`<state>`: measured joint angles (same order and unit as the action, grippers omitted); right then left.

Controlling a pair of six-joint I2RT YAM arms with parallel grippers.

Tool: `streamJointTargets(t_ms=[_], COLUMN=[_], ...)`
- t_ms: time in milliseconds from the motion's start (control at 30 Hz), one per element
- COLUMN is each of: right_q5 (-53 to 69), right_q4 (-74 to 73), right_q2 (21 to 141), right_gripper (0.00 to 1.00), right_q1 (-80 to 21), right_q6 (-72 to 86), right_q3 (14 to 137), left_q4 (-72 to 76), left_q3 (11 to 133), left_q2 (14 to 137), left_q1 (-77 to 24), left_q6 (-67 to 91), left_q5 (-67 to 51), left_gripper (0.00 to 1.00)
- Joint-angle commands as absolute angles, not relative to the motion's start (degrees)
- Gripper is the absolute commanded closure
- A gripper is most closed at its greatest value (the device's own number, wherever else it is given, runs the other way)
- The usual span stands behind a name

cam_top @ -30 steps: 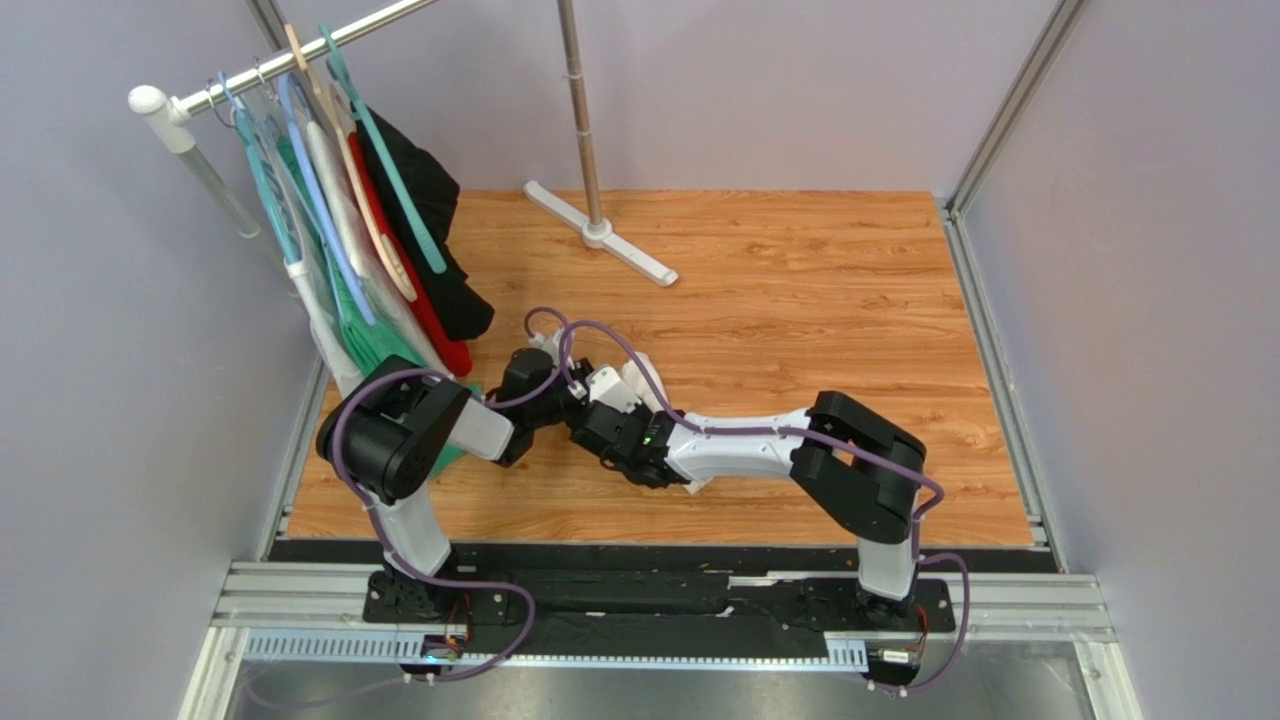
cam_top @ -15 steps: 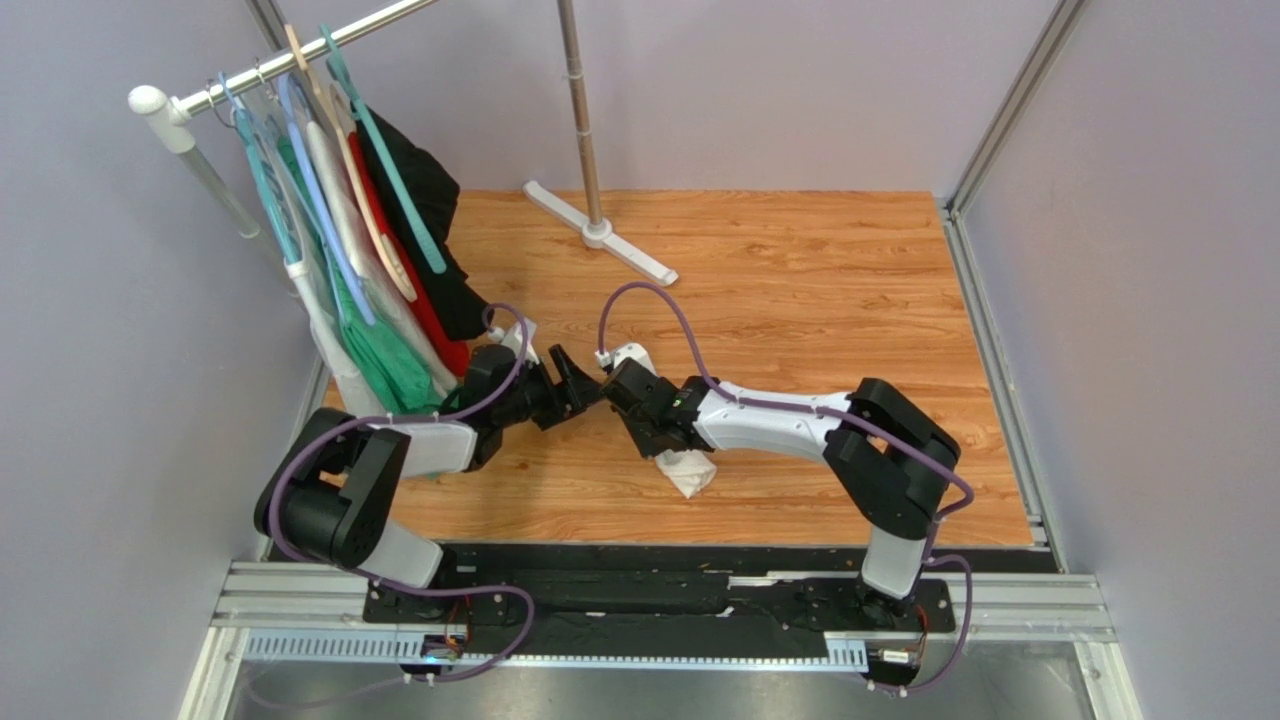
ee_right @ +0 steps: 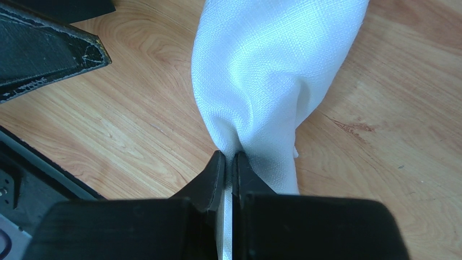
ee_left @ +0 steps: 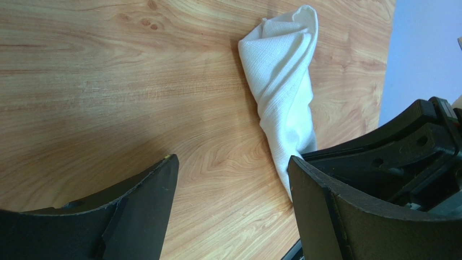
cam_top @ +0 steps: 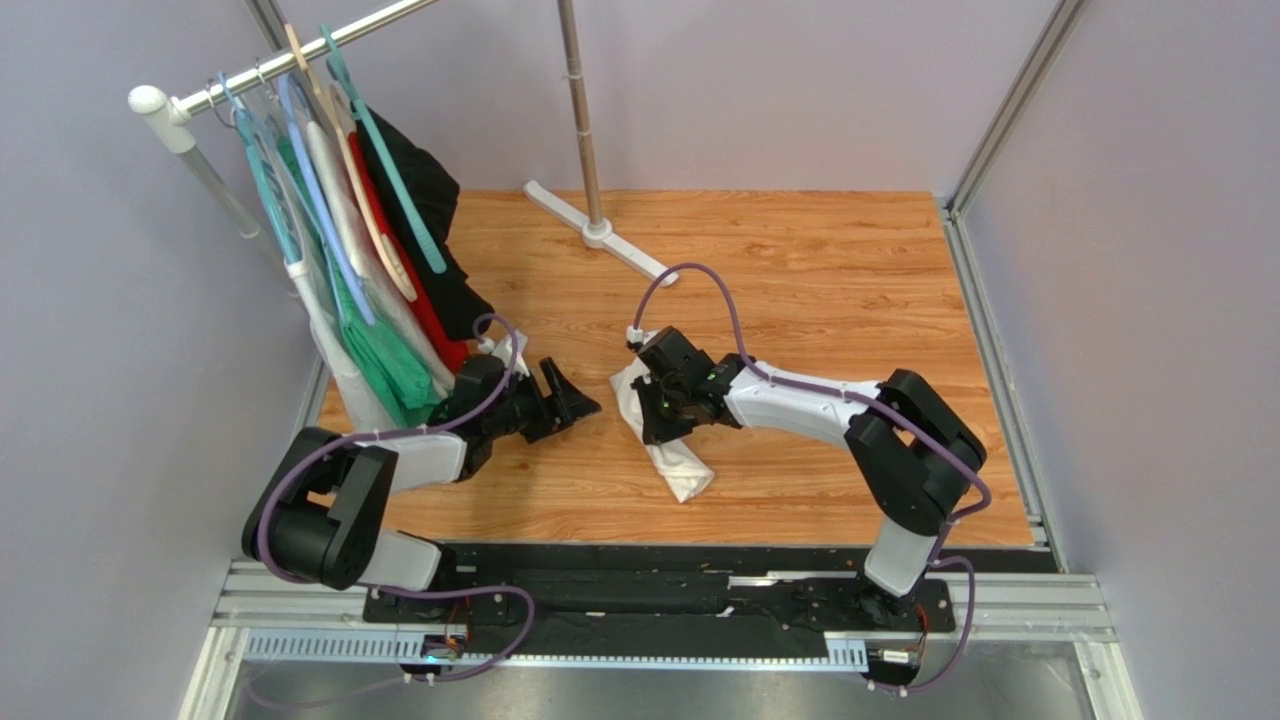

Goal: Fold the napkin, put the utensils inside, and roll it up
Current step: Roll the napkin with the utensil

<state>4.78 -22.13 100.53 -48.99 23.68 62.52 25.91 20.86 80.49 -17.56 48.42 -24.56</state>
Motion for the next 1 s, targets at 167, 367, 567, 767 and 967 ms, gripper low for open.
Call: streamJointTargets(t_ms=[167, 367, 567, 767, 967], right_q5=[10.45, 10.98, 14.75, 21.6, 25.13], right_q4=[-21.36, -20.83, -18.47, -14.6, -11.7], right_q2=[97.29, 97.29, 95.89, 94.31, 94.92], right_gripper=[1.0, 1.0, 1.0, 1.0, 1.0], right_q1=[-45.44, -42.46, -39.2, -36.21, -34.98], right_q6=[24.52, 23.56, 24.25, 27.07, 29.26], right_q3=[61.88, 61.08, 58.8, 56.6, 55.55], left_q4=[23.91, 24.17, 24.26, 24.7, 24.52], left_q3=[20.92, 20.48, 20.3, 20.92, 21.01], left_q2=[77.7, 77.87, 77.87, 77.87, 77.7], left_q1=[-17.23, -17.23, -17.23, -17.23, -17.23], left_q6=[45.97, 45.97, 45.88, 45.62, 45.44], left_q5=[-25.58, -26.1, -26.63, -27.42, -27.6], left_gripper=[0.17, 0.17, 0.17, 0.17, 0.17])
